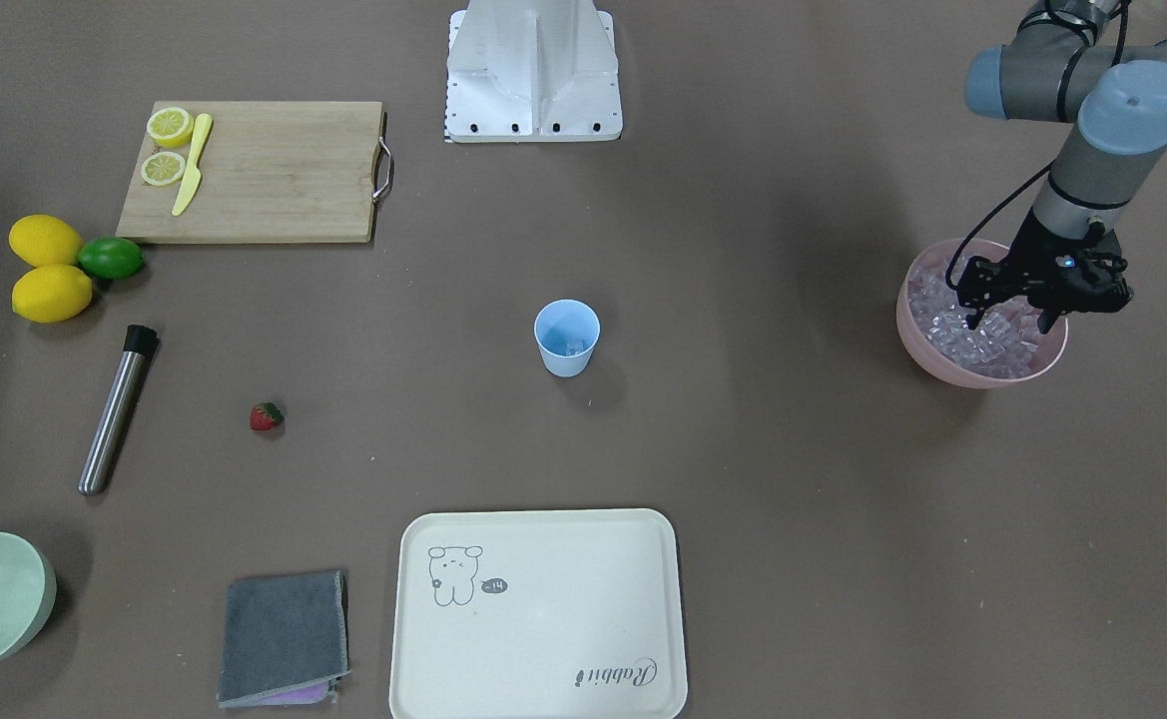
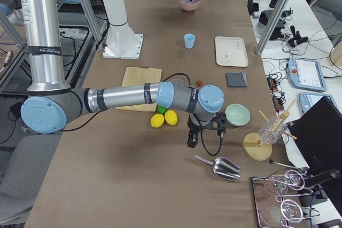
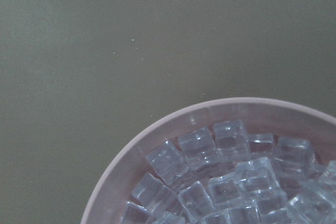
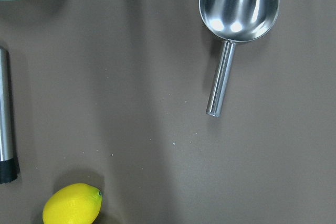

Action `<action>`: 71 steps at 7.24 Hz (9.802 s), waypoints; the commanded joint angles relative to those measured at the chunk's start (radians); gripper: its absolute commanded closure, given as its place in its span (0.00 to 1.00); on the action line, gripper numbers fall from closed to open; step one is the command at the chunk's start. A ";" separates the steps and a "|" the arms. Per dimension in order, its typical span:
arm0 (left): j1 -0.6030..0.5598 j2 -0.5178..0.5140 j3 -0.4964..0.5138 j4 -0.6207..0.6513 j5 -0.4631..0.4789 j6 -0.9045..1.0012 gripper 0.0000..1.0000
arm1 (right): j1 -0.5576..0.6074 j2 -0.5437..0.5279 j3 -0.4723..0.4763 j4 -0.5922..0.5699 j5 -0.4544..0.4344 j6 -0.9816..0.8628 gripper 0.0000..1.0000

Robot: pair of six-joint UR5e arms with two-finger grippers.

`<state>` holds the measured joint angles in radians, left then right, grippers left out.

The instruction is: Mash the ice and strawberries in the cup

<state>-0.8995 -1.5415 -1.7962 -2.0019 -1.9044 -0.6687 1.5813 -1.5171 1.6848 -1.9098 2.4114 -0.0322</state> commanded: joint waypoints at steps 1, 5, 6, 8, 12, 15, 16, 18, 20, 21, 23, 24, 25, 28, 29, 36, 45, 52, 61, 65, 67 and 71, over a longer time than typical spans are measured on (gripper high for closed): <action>0.022 -0.005 0.004 0.002 0.005 0.000 0.14 | -0.001 0.000 -0.004 0.000 0.000 0.000 0.00; 0.027 0.004 0.012 0.000 0.013 0.003 0.16 | -0.001 0.002 -0.004 0.000 -0.002 0.000 0.00; 0.027 0.000 0.012 0.002 0.013 0.001 0.19 | -0.001 0.003 -0.002 0.002 0.000 0.000 0.00; 0.025 -0.003 0.011 0.002 0.008 0.006 0.35 | -0.001 0.009 -0.002 0.000 0.000 0.002 0.00; 0.018 0.003 0.005 0.000 -0.004 0.058 1.00 | -0.001 0.011 -0.002 0.000 0.000 0.002 0.00; -0.137 0.004 0.003 0.012 -0.135 0.196 1.00 | -0.001 0.009 -0.002 0.000 0.002 0.002 0.00; -0.142 0.000 0.001 0.011 -0.136 0.196 1.00 | -0.001 0.009 -0.002 0.000 0.002 0.002 0.00; -0.142 -0.003 -0.006 0.011 -0.136 0.193 0.94 | -0.006 0.009 -0.004 0.000 0.002 0.002 0.00; -0.134 -0.035 -0.011 0.047 -0.136 0.125 0.59 | -0.009 0.009 -0.004 0.000 0.002 0.002 0.00; -0.127 -0.037 -0.012 0.048 -0.134 0.088 0.43 | -0.012 0.009 -0.004 0.000 0.002 0.002 0.00; -0.118 -0.034 -0.006 0.048 -0.130 0.084 0.36 | -0.012 0.009 -0.004 0.000 0.002 0.002 0.00; -0.105 -0.032 -0.008 0.046 -0.127 0.055 0.36 | -0.012 0.009 -0.004 0.000 0.002 0.002 0.00; -0.078 -0.031 -0.011 0.042 -0.122 0.017 0.36 | -0.012 0.009 -0.005 0.000 0.002 0.002 0.00; -0.064 -0.020 -0.002 0.042 -0.124 0.011 0.36 | -0.012 0.008 -0.007 0.000 0.002 0.000 0.00; -0.064 -0.022 0.006 0.042 -0.124 0.015 0.36 | -0.012 0.008 -0.008 0.000 0.002 0.002 0.00; -0.036 -0.020 0.023 0.040 -0.122 0.023 0.38 | -0.012 0.006 -0.008 0.000 0.002 0.002 0.00; -0.033 -0.031 0.041 0.040 -0.102 0.023 0.54 | -0.012 0.005 -0.011 0.000 0.002 0.000 0.00; -0.038 -0.031 0.029 0.040 -0.107 0.060 1.00 | -0.012 0.006 -0.011 0.000 0.002 0.002 0.00; -0.041 -0.017 0.029 0.052 -0.111 0.058 0.51 | -0.012 0.037 -0.022 0.000 0.009 0.002 0.00; -0.032 -0.032 0.072 0.054 -0.111 0.058 0.51 | -0.012 0.035 -0.030 0.000 0.009 0.000 0.00; -0.032 -0.032 0.066 0.054 -0.113 0.058 0.95 | -0.012 0.032 -0.030 0.000 0.006 0.000 0.00; -0.106 -0.040 -0.076 0.272 -0.177 0.168 1.00 | -0.012 0.032 -0.025 0.000 0.008 0.003 0.00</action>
<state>-0.9694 -1.5773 -1.7910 -1.8571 -2.0711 -0.5665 1.5693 -1.4863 1.6575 -1.9098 2.4189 -0.0310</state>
